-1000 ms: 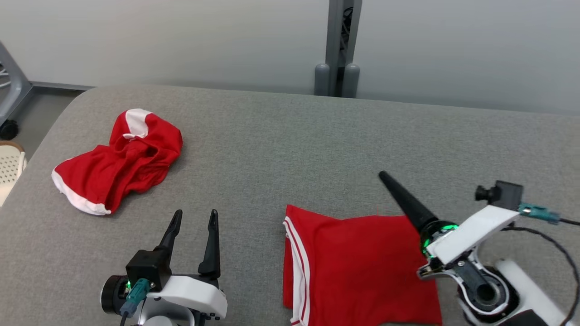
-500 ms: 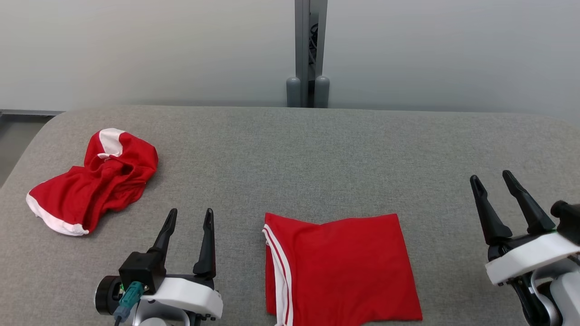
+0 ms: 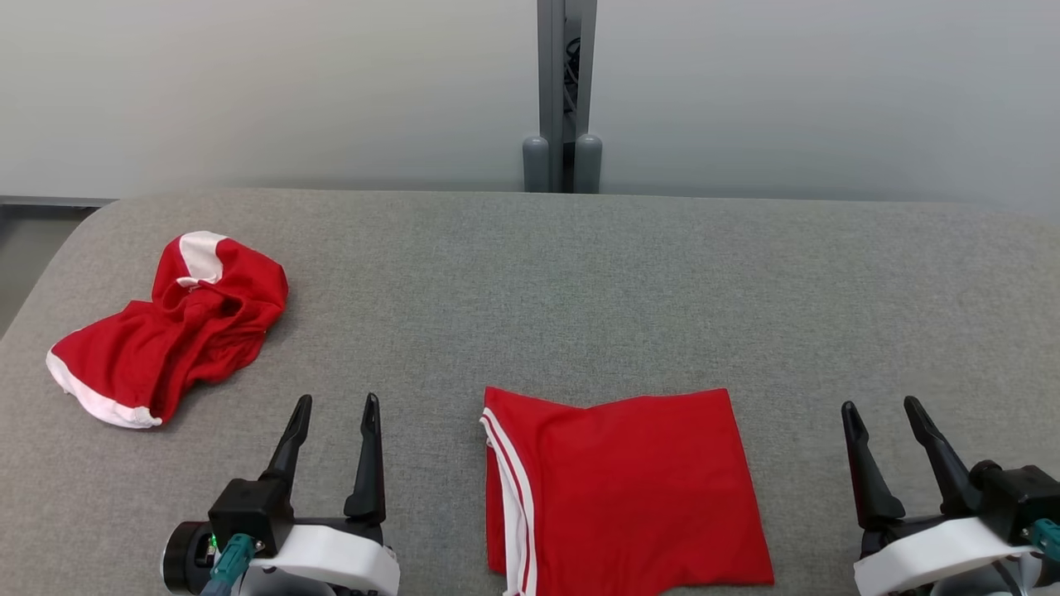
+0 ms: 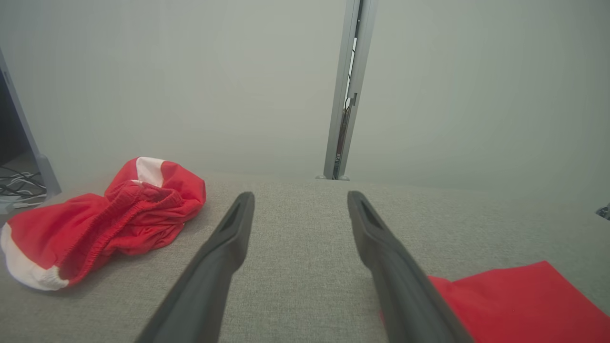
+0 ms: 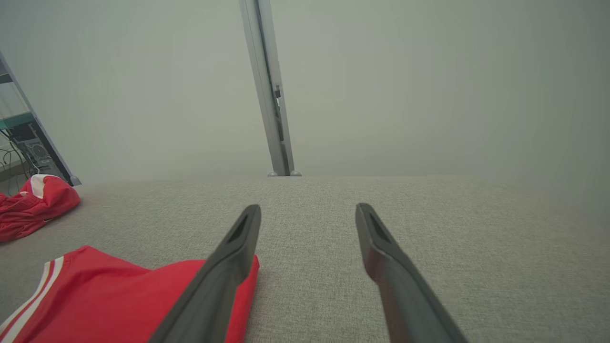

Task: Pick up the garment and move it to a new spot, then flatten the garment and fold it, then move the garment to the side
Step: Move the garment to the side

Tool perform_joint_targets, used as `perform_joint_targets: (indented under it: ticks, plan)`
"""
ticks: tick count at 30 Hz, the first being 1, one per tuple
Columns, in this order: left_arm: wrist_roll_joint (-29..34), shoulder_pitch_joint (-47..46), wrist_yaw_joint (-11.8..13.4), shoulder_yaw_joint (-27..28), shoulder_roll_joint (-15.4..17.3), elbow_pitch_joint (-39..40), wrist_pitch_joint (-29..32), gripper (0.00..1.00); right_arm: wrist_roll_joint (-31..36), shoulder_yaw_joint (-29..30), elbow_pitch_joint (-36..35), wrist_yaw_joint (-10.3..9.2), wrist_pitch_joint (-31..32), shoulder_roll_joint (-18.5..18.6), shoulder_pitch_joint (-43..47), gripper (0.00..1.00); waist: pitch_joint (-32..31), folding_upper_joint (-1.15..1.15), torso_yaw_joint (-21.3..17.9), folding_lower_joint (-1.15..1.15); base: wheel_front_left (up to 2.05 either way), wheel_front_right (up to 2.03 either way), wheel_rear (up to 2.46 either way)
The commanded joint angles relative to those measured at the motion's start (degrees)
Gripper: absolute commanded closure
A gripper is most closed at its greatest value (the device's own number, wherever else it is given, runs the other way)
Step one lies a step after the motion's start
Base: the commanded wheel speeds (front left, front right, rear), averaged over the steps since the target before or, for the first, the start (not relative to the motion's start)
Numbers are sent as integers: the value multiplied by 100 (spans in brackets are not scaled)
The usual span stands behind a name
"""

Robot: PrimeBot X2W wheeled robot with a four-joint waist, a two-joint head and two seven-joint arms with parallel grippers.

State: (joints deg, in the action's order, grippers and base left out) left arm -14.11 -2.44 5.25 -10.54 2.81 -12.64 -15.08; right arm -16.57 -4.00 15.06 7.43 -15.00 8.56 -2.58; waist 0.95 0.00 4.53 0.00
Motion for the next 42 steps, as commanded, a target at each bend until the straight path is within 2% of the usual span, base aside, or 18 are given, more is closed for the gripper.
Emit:
perform_joint_targets:
  ticks: [1, 4, 8, 14, 19, 25, 32, 33, 34, 35, 42]
  plan:
    - [37, 50, -9, 9, 19, 19, -2, 0, 50, 32, -4, 11, -30, -13, 54, 0, 11, 0, 16, 0, 0, 0, 0]
    - [56, 28, -16, -17, 20, 11, -2, 0, -7, -19, 46, 11, -30, -23, 31, 0, 29, 0, 44, 0, 0, 0, 0]
    - [57, -37, -34, -62, 20, 7, -2, 0, -470, -298, 363, 11, -31, 65, -41, 0, 74, 0, 92, 0, 0, 0, 0]
    - [16, -177, -56, -159, 22, -54, -2, 0, -1659, -1300, 1086, 11, 190, 423, -429, 0, 258, 0, 215, 0, 0, 0, 0]
    - [10, -238, -45, -215, 20, -97, -2, 0, -2328, -1797, 1500, 11, 471, 543, -708, 0, 399, 0, 330, 0, 0, 0, 0]
    - [46, -317, -30, -251, 20, -144, -2, 0, -2832, -2243, 1828, 11, 569, 451, -953, 0, 492, 0, 457, 0, 0, 0, 0]
    - [61, -310, -41, -268, 22, -161, -2, 0, -3057, -2675, 2100, 11, 506, 444, -1153, 0, 523, 0, 540, 0, 0, 0, 0]
    - [64, -309, -42, -267, 20, -161, -2, 0, -3095, -2757, 2143, 11, 507, 444, -1190, 8, 522, 0, 546, 0, 0, 0, 0]
    - [68, -303, -42, -267, 18, -160, -2, 0, -3097, -2817, 2192, 11, 487, 453, -1221, 73, 521, 0, 550, 0, 0, 0, 0]
    - [70, -296, -39, -265, 21, -163, -2, 0, -3086, -2887, 2238, 11, 449, 476, -1270, 100, 521, 0, 550, 0, 0, 0, 0]
    - [96, -294, -47, -288, 20, -187, -2, 0, -2833, -3255, 2540, 3, 243, 805, -1645, 100, 542, 0, 468, 0, 0, 0, 0]
